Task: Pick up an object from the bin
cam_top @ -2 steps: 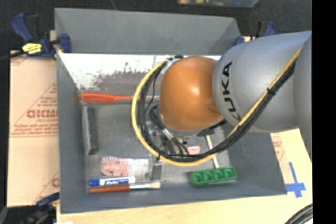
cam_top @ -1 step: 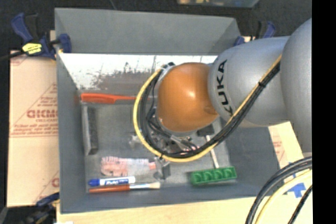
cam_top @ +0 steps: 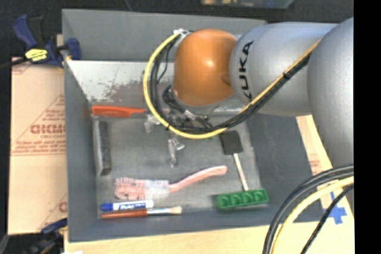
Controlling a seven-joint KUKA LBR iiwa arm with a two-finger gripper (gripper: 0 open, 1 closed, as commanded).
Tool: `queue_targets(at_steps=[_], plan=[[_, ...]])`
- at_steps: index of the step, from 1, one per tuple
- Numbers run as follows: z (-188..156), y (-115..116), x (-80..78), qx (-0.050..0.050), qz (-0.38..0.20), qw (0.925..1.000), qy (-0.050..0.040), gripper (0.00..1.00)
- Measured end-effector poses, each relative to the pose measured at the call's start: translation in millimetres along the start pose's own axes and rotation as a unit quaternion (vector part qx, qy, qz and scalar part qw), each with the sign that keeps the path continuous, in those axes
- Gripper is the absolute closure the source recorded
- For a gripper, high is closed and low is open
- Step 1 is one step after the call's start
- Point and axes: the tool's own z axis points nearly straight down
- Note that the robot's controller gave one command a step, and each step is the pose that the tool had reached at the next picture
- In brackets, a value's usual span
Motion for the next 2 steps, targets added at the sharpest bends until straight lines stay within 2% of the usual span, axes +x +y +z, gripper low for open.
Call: queue_targets(at_steps=[1, 2], plan=[[46, 35, 84.7, -0.005, -0.186, 0.9825, 0.0116, 0.0], [41, 48, -9.8, 0.0, -0.135, 0.9908, 0.0018, 0.0]])
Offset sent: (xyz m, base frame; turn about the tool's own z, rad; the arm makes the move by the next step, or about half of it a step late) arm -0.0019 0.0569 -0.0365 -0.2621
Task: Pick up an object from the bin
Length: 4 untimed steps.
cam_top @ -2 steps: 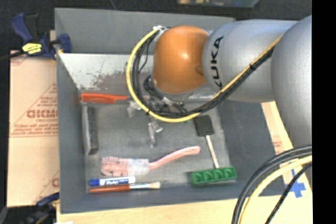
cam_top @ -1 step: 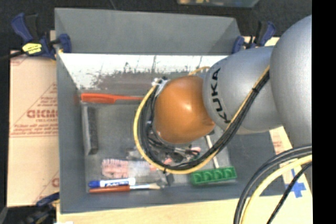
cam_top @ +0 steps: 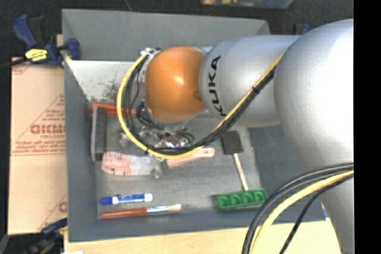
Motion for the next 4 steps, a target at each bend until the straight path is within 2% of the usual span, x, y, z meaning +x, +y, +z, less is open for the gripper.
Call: queue_targets(at_steps=[1, 2, 3, 4], plan=[[20, 19, 67.8, -0.007, -0.134, 0.9909, 0.0101, 0.0], [-3, -57, 69.6, -0.002, -0.009, 1.0, -0.0011, 0.0], [20, 27, 85.1, -0.009, 0.018, 0.9997, 0.0148, 1.0], [20, 27, 85.2, -0.009, 0.02, 0.9996, 0.015, 1.0]])
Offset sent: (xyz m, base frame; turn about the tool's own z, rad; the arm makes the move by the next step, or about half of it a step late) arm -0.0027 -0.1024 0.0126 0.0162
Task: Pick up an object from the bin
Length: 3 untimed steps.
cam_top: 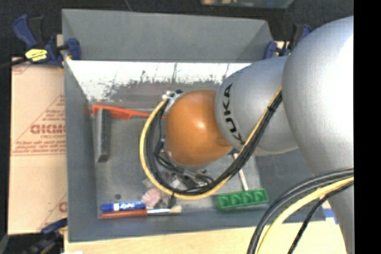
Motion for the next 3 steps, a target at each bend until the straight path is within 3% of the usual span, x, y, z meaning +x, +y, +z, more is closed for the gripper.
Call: queue_targets(at_steps=[3], plan=[[0.0, -0.1, 0.1, 0.0, 0.002, 1.0, 0.0003, 1.0]])
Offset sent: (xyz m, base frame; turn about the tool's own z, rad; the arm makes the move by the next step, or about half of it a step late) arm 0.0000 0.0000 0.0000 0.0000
